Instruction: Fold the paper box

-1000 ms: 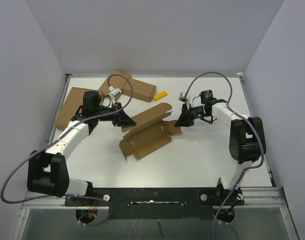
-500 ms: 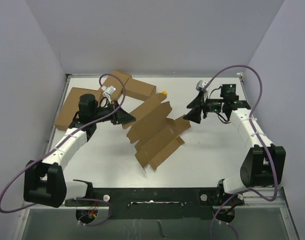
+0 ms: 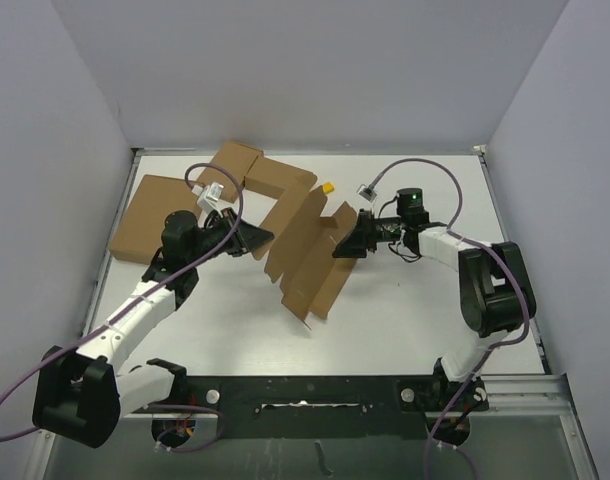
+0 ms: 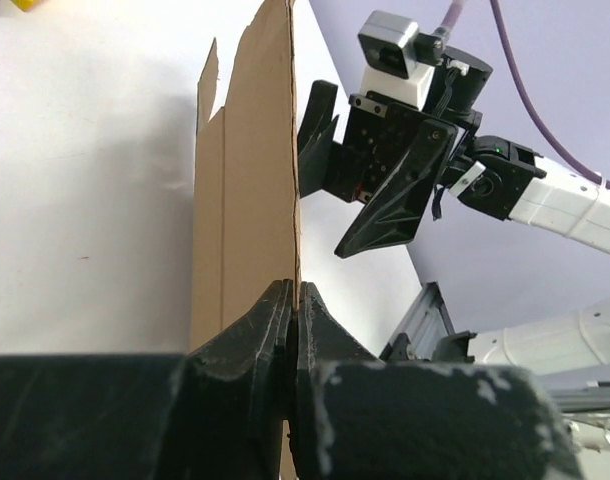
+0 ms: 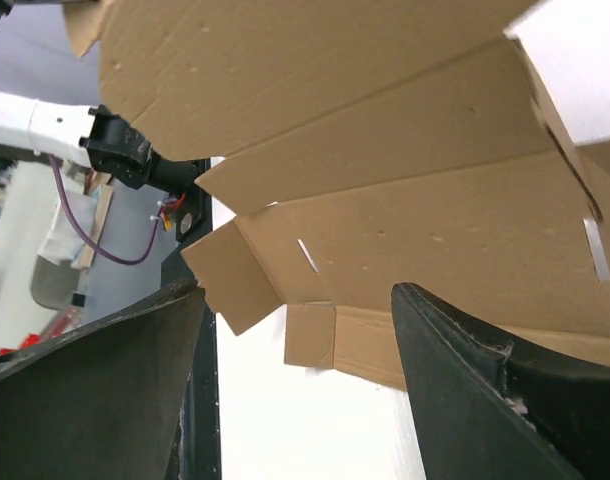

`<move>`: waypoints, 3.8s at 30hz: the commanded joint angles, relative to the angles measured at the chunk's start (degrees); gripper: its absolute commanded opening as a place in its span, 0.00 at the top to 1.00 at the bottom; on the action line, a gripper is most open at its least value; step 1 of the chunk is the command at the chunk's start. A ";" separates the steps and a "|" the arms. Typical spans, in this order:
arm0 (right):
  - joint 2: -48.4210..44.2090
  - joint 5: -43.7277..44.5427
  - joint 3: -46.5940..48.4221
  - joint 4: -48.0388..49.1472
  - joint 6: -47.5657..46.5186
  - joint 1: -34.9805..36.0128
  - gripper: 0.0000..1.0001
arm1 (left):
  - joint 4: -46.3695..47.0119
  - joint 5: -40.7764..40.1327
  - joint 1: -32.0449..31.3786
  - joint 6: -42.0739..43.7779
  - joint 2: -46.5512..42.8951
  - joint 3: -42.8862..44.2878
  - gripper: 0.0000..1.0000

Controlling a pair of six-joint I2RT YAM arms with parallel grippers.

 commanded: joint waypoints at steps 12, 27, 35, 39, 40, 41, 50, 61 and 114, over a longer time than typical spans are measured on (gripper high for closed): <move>7.88 10.23 4.68 -6.31 -3.79 4.01 0.51 | -4.03 0.50 2.06 9.24 4.00 -1.02 1.00; 13.42 15.59 9.25 -15.48 -7.34 5.92 0.84 | -9.70 2.10 3.14 10.10 5.98 -2.12 0.79; 14.44 16.23 9.90 -16.68 -7.93 6.28 0.86 | -13.92 3.23 3.10 10.08 6.91 -2.16 0.70; 14.82 16.68 10.08 -17.03 -8.00 6.52 0.86 | -13.81 1.55 2.97 8.84 5.78 -3.88 0.65; 14.92 17.05 10.10 -17.10 -8.02 6.63 0.86 | -13.63 1.23 2.93 8.36 5.41 -4.44 0.62; 15.08 17.35 10.12 -17.28 -8.01 6.62 0.86 | -13.40 1.02 2.93 7.97 4.97 -5.06 0.59; 15.25 14.87 12.30 -20.06 -10.55 6.62 0.84 | -10.36 0.08 2.92 7.30 4.56 -8.30 0.93; 0.64 6.71 18.15 -33.80 -35.43 -1.76 0.43 | -25.42 11.96 1.99 37.05 5.96 11.89 1.00; -15.40 -8.37 16.41 -52.06 -71.12 -7.98 1.00 | 2.21 13.27 -6.40 42.86 -1.11 0.84 0.30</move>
